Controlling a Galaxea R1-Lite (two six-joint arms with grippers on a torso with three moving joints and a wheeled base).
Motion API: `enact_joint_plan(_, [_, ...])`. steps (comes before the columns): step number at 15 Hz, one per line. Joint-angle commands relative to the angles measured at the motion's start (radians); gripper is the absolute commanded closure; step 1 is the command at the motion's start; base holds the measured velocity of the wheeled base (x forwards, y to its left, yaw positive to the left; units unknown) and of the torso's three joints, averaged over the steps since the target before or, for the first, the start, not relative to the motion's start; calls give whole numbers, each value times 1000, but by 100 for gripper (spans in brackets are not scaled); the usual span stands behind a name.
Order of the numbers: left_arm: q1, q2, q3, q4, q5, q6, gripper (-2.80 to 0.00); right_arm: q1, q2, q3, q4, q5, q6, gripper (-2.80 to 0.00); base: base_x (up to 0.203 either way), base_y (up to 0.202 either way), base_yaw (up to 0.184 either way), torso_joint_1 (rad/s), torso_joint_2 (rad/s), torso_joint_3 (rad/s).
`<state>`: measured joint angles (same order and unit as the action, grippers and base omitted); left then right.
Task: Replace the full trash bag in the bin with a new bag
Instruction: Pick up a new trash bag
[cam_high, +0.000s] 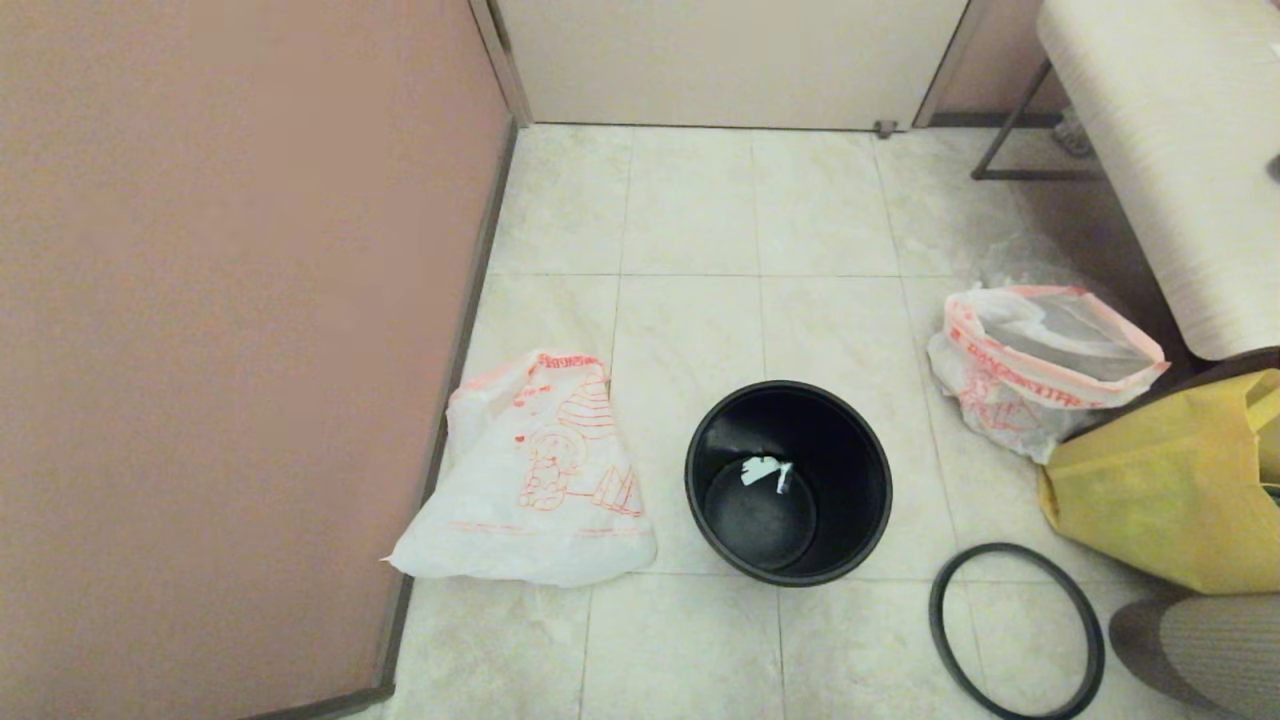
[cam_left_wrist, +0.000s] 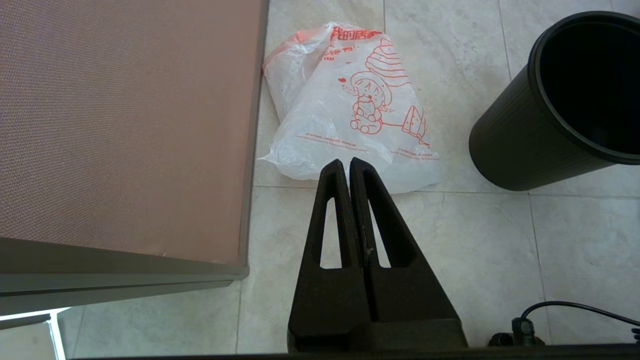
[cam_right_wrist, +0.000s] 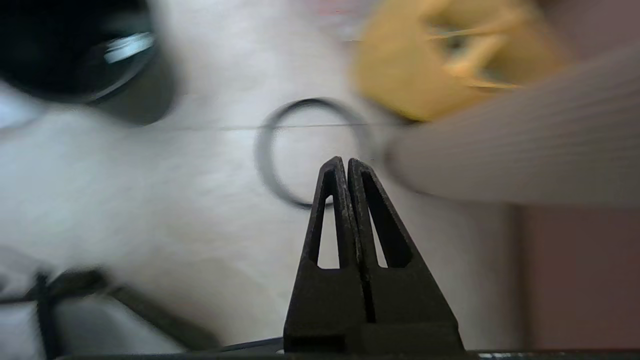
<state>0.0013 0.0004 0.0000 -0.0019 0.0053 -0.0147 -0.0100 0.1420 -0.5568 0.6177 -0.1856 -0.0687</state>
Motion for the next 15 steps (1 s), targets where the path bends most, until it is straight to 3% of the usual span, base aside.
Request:
enact_joint_plan(1, [0, 0, 0, -1, 1, -1, 0, 2, -113, 201, -150, 80, 0, 0, 0, 0, 0, 0, 0, 0])
enact_joint_plan(4, [0, 0, 0, -1, 1, -1, 0, 2, -133, 495, -524, 160, 1, 0, 0, 0, 0, 0, 0, 0])
enact_joint_plan(6, [0, 0, 0, -1, 1, -1, 0, 2, -140, 557, -616, 185, 21, 0, 0, 0, 0, 0, 0, 0])
enact_joint_plan(15, [0, 0, 0, -1, 1, -1, 0, 2, -140, 557, -618, 187, 55, 0, 0, 0, 0, 0, 0, 0])
